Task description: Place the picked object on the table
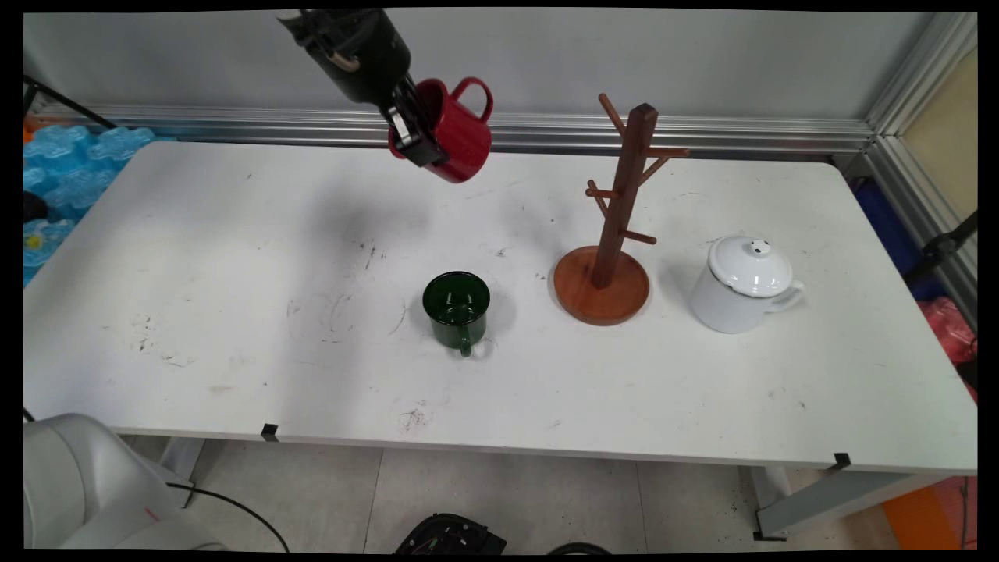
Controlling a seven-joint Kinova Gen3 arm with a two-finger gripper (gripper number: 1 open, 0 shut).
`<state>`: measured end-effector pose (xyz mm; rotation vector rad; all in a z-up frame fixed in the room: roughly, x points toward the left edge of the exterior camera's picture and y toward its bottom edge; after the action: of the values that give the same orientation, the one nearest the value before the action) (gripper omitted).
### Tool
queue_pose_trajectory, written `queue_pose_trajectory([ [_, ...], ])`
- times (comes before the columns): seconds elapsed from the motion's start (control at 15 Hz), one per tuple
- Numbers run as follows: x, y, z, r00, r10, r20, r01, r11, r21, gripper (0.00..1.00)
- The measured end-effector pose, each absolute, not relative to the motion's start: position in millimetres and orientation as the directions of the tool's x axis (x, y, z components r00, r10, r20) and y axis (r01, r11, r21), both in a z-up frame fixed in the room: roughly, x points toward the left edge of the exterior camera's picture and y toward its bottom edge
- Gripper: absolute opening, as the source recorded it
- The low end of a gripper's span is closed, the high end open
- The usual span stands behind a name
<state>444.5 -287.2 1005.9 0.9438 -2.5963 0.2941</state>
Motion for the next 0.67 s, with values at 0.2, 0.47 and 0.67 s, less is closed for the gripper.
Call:
queue_pose_trajectory([
  [0.2, 440, -302, 988, -0.745, -0.569, 0.349, -0.627, 0.776, -0.072, 0.0],
  [0.47, 436, -319, 965, -0.787, -0.554, 0.272, -0.593, 0.801, -0.086, 0.0],
  [0.67, 431, -331, 944, -0.814, -0.545, 0.201, -0.571, 0.815, -0.098, 0.0],
])
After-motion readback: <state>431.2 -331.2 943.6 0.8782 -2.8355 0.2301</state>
